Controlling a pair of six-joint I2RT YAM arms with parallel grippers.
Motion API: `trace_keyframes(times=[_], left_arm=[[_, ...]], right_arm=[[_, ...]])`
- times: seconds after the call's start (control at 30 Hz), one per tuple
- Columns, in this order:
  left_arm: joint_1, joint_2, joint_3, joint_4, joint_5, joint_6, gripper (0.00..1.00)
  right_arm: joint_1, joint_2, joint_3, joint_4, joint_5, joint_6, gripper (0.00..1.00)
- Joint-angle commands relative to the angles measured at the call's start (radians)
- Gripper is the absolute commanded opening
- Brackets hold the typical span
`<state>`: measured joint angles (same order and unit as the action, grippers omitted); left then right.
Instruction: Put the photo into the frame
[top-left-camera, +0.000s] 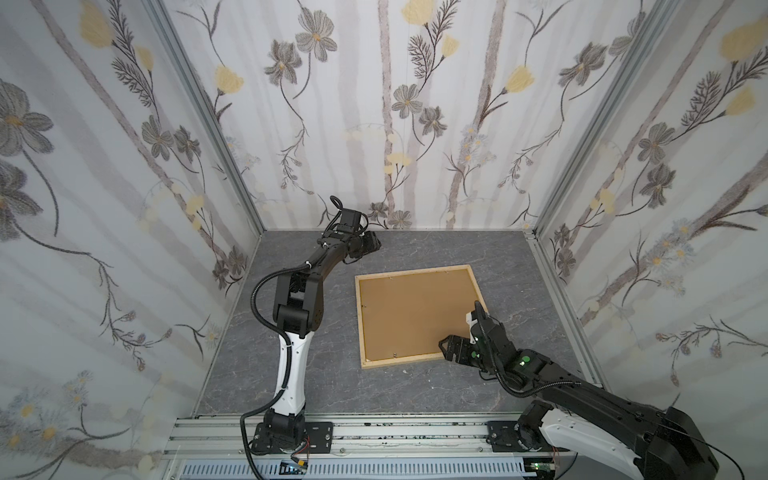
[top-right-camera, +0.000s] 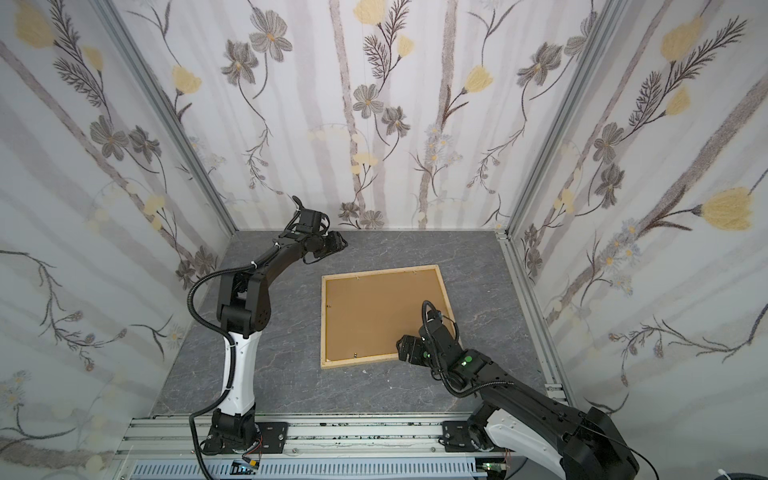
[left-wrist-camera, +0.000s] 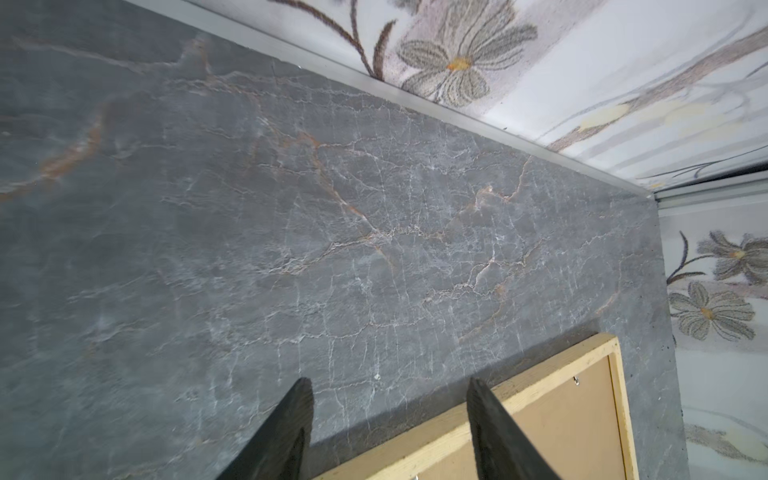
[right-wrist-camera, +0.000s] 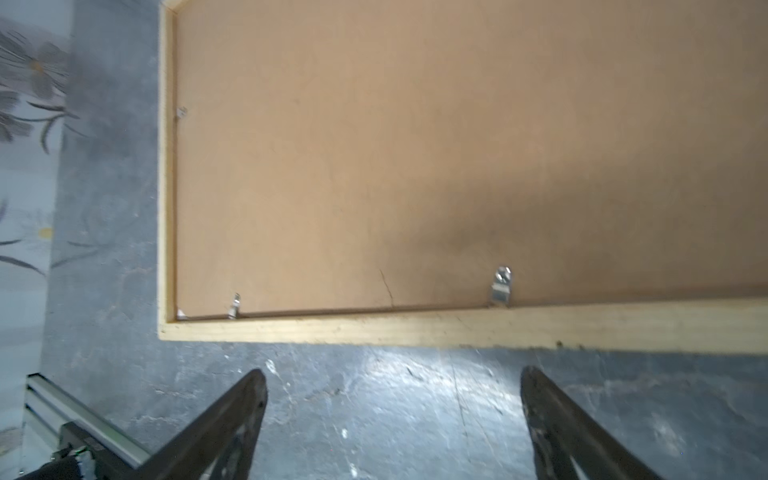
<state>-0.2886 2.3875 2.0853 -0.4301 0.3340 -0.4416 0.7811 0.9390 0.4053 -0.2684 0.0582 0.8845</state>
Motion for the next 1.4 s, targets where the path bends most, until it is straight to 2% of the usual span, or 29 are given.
trace_keyframes(times=[0.0, 0.13, 0.3, 0.6, 0.8, 1.0, 1.2, 1.37], left_arm=[[-0.013, 0.074, 0.101, -0.117, 0.002, 0.032, 0.59], [-0.016, 0.134, 0.155, -0.144, -0.003, 0.036, 0.59], [-0.01, 0.168, 0.152, -0.169, -0.02, 0.049, 0.59], [0.012, 0.141, 0.034, -0.159, -0.028, 0.058, 0.59], [0.019, 0.015, -0.231, -0.027, -0.02, 0.032, 0.58], [0.056, -0.138, -0.547, 0.151, -0.007, -0.018, 0.58], [0.093, -0.277, -0.783, 0.268, -0.004, -0.047, 0.57], [0.095, -0.407, -1.038, 0.385, 0.02, -0.097, 0.57]], right_arm=[[0.021, -0.005, -0.034, -0.082, 0.092, 0.108, 0.92], [0.021, 0.026, -0.059, -0.052, 0.122, 0.12, 0.92], [0.013, 0.121, -0.044, 0.004, 0.156, 0.123, 0.92], [-0.028, 0.287, 0.001, 0.094, 0.137, 0.088, 0.92], [-0.063, 0.356, 0.016, 0.174, 0.1, 0.05, 0.92], [-0.165, 0.473, 0.141, 0.205, 0.065, -0.064, 0.93], [-0.256, 0.732, 0.399, 0.203, -0.02, -0.172, 0.93], [-0.27, 0.936, 0.621, 0.188, -0.12, -0.22, 0.89]])
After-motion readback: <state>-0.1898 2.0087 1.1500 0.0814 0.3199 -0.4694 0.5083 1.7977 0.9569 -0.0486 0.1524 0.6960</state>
